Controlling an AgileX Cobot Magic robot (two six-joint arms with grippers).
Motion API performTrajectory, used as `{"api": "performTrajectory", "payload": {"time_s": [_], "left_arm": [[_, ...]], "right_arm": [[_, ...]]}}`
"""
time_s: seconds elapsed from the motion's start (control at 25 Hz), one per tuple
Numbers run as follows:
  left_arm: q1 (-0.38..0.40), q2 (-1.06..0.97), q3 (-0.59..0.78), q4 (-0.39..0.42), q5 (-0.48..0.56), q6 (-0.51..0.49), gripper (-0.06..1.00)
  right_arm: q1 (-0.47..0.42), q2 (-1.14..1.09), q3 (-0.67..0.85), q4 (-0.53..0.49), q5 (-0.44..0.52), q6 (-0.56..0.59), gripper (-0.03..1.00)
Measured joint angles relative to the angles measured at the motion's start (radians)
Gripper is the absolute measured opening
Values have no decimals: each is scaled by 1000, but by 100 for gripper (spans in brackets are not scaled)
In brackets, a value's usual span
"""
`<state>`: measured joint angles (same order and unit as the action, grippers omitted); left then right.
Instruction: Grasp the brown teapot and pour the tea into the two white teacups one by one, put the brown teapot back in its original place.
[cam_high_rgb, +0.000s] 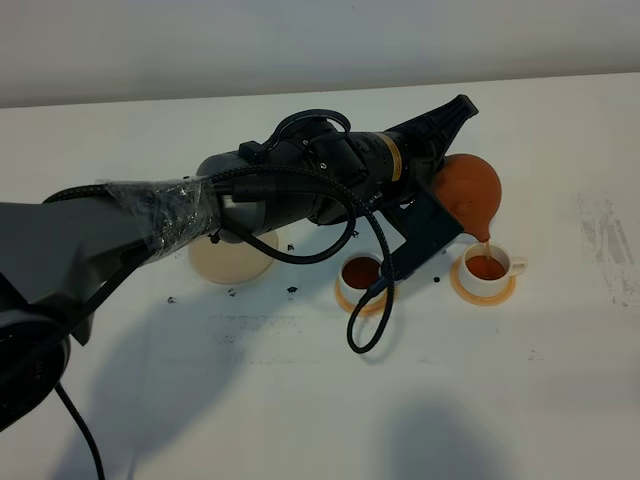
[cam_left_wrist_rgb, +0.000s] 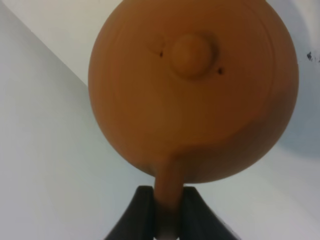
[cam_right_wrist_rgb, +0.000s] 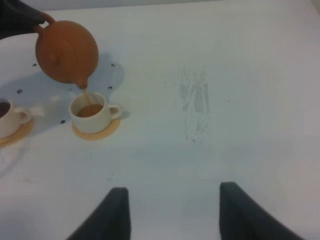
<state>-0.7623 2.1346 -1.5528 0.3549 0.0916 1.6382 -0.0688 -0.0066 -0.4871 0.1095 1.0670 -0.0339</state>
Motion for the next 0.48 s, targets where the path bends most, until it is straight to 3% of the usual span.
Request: {"api": "performTrajectory", "payload": {"time_s": [0.48], "left_arm": [[0, 0, 0, 47, -22, -1, 11]], "right_arm": [[0, 0, 0, 0, 0, 0, 42]]}}
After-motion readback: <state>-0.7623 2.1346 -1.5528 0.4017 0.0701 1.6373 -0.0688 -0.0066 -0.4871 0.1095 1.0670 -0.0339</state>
